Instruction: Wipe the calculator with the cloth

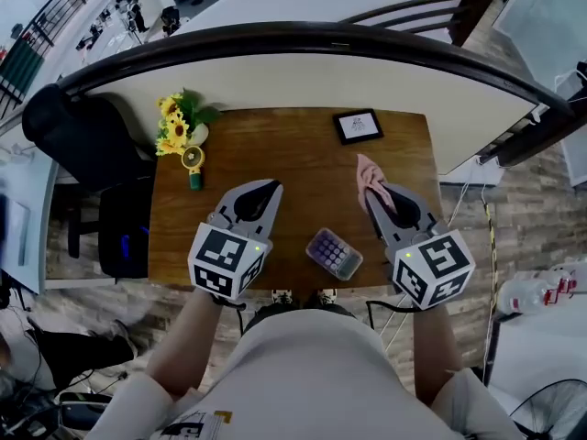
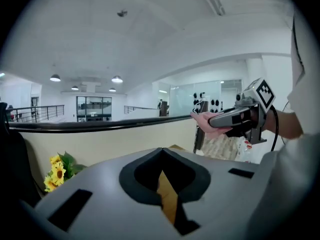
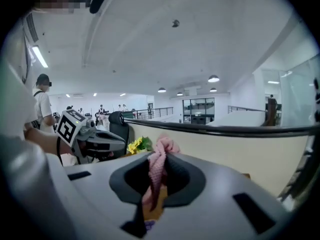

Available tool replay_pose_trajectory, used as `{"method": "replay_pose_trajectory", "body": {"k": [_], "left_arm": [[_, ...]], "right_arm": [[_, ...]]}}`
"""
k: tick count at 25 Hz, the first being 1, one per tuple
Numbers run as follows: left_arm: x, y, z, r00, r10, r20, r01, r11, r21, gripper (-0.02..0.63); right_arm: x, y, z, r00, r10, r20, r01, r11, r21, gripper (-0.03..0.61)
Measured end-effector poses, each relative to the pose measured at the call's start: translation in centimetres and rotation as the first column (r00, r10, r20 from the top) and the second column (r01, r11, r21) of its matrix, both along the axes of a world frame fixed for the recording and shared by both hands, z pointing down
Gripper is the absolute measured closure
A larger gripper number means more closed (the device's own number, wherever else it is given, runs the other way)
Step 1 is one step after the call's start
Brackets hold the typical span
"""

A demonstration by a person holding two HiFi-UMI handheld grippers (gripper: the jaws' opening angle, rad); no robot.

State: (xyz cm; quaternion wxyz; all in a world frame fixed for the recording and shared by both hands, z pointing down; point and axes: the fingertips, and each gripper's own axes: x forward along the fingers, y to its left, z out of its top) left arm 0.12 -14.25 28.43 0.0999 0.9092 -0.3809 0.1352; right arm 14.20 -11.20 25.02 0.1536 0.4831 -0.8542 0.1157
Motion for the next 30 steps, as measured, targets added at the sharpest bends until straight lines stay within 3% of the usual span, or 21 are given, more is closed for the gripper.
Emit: {"method": "replay_pose_trajectory", "body": {"k": [3,6,13,20,25,30], "left_arm": [[0.2,-0.2,-4.4,0.998,0.006,-0.069,-0.003,0.999,0.046,0.612],[0.2,-0.2,-8.2,0.998,0.002,-0.065,0.008,0.989,0.146,0.612],[-1.0,0.6,-14.3,0.997,-0.036,-0.072,0.056,0.952,0.3,0.612],[-1.6,2.0,-14.5,0.994,-0.101,-0.035,0.107,0.945,0.308,0.612],[-1.5,2.9,-12.6,0.994,-0.109,-0.02,0.111,0.961,0.254,0.612],[-1.4,3.2,-13.2,0.993,-0.119,-0.008,0.116,0.956,0.269,0.612]], "right_arm": [[-0.2,-0.1,-3.6,1.0,-0.013,-0.005,0.014,0.997,0.082,0.538],[0.0,0.0,-7.0,1.0,-0.02,-0.016,0.023,0.987,0.161,0.537],[0.9,1.1,-12.1,1.0,0.008,-0.027,-0.001,0.961,0.275,0.537],[1.6,3.9,-11.7,0.993,-0.033,-0.111,0.059,0.969,0.24,0.537],[1.8,4.7,-10.3,0.994,-0.039,-0.104,0.059,0.978,0.201,0.537],[2.0,4.8,-10.9,0.996,-0.028,-0.085,0.046,0.974,0.224,0.537]]}}
